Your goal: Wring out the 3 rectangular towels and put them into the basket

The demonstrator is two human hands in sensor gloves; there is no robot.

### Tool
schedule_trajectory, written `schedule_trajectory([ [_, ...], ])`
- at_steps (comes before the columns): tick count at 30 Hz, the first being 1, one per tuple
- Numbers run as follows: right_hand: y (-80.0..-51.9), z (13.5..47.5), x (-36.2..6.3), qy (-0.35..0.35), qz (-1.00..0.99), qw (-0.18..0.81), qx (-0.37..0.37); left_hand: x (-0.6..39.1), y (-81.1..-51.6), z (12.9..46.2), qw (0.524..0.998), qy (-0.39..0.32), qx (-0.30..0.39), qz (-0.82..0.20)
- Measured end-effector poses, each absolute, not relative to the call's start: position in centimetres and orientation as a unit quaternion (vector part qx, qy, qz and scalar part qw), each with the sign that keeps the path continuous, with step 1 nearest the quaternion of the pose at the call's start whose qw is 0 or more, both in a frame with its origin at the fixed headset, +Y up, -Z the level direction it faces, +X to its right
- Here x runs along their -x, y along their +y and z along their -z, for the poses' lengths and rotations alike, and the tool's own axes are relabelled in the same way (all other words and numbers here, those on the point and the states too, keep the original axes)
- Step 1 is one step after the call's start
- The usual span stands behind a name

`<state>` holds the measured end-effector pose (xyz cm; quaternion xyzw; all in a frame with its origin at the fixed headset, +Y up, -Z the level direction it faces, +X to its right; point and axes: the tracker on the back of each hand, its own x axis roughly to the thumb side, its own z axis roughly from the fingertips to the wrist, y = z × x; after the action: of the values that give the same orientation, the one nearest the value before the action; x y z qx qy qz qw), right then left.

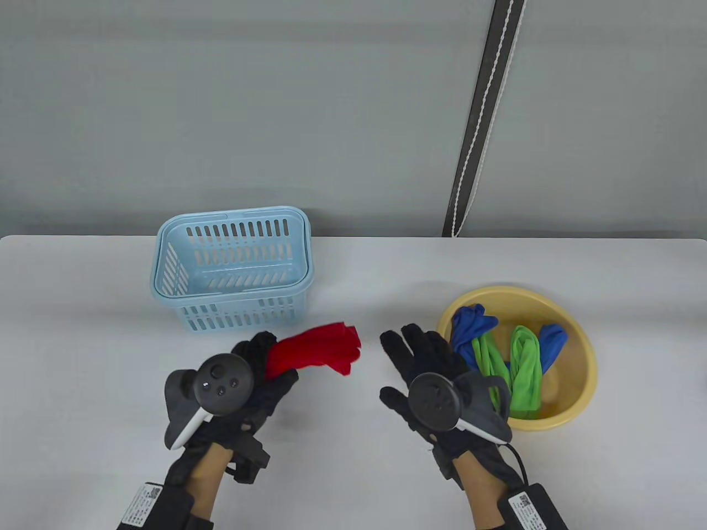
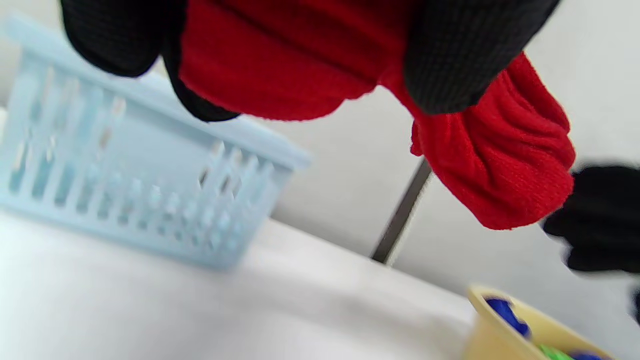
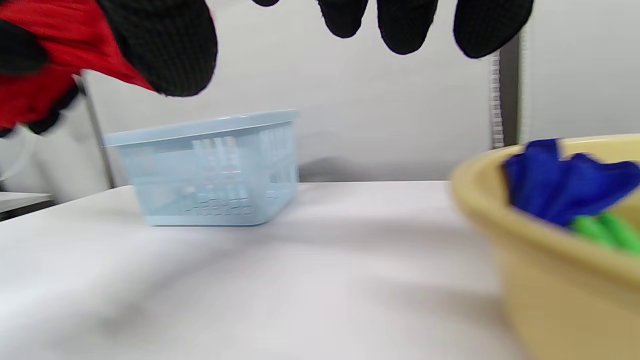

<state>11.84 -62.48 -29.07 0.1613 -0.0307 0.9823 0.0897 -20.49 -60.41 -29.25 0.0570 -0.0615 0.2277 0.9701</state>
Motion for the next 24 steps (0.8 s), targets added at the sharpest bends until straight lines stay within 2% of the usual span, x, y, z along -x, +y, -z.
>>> schedule_trajectory([
  [4, -61.9, 32.3, -15.6, 0.003, -0.991, 0.115, -0.074, 22.4, -57.7, 32.6, 0.974, -0.024, -0.083, -0.210],
  [8, -62.2, 35.1, -18.8, 0.039, -0.989, 0.140, -0.011, 24.2, -56.5, 36.1, 0.974, 0.010, -0.090, -0.206],
  [11, -63.4, 36.9, -21.0, 0.075, -0.982, 0.169, 0.027, 25.4, -56.8, 38.7, 0.967, 0.034, -0.081, -0.238],
  [17, -66.0, 39.2, -23.2, 0.094, -0.967, 0.220, 0.084, 26.5, -58.4, 43.5, 0.979, 0.081, -0.045, -0.183],
  [20, -67.0, 40.2, -23.3, 0.111, -0.963, 0.225, 0.100, 26.8, -59.3, 45.0, 0.980, 0.098, -0.003, -0.173],
  [24, -68.0, 41.3, -23.2, 0.143, -0.965, 0.195, 0.100, 27.0, -59.9, 45.9, 0.980, 0.092, -0.014, -0.175],
])
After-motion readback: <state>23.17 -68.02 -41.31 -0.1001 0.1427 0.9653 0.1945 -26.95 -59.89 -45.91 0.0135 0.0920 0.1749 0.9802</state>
